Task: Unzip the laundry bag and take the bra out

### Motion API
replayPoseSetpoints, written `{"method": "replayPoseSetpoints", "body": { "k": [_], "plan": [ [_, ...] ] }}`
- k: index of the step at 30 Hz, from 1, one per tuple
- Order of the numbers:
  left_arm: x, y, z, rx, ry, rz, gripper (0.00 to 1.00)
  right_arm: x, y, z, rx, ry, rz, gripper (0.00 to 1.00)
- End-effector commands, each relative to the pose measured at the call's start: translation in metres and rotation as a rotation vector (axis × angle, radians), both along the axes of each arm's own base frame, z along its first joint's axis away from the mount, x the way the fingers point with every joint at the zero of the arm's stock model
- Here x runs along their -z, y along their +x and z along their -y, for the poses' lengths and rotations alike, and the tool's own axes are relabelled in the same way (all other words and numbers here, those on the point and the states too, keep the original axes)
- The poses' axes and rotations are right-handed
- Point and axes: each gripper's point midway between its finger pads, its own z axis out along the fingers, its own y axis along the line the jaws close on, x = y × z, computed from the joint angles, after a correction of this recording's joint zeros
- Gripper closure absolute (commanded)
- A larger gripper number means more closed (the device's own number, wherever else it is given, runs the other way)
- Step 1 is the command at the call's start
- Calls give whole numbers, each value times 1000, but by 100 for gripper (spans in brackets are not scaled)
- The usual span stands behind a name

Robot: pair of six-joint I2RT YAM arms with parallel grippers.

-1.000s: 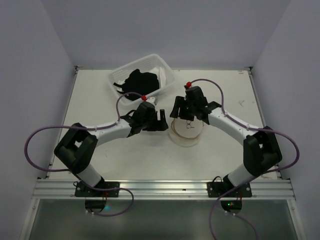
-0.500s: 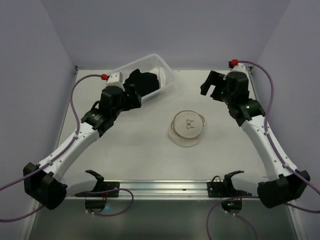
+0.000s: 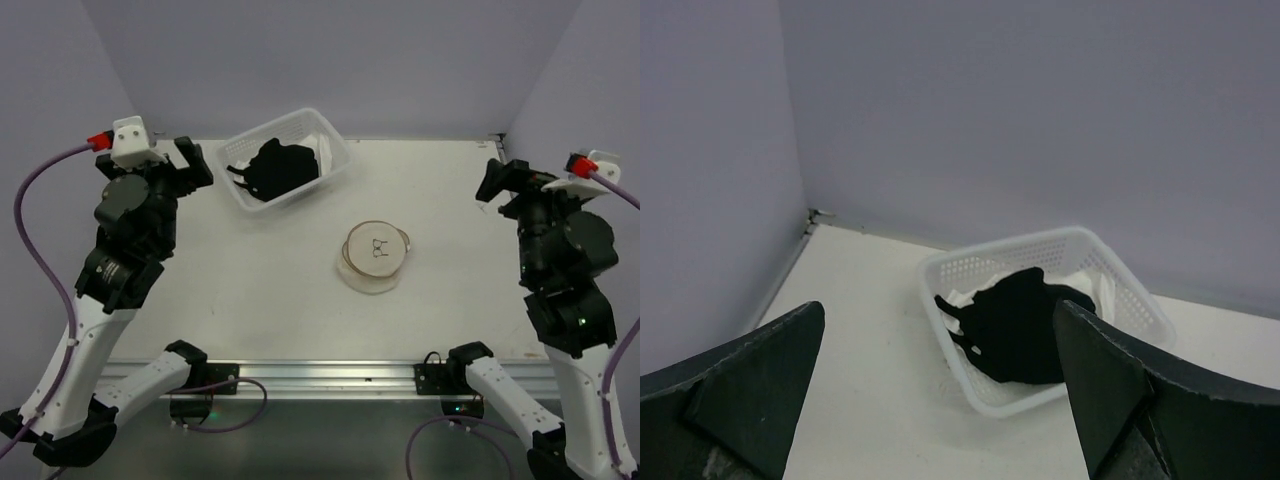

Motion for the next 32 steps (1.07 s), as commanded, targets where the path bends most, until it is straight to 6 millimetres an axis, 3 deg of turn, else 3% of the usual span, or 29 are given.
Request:
{"method": "replayPoseSetpoints", "body": {
  "k": [1, 6, 13, 22, 32],
  "plan": [
    [-43, -28, -37, -123, 58, 94, 0, -46, -33, 19, 50, -54, 170, 1],
    [-70, -53, -55, -160, 44, 175, 0, -74, -64, 24, 35, -42, 283, 1],
    [-84, -72, -71, -211, -3, 242, 0, -75, -66, 21, 13, -39, 296, 1],
    [-87, -75, -71, -202, -18, 252, 0, -76, -65, 17, -10, -33, 299, 1],
    [-79, -64, -65, -192, -14, 225, 0, -79, -63, 11, -41, -31, 304, 1]
  ]
}}
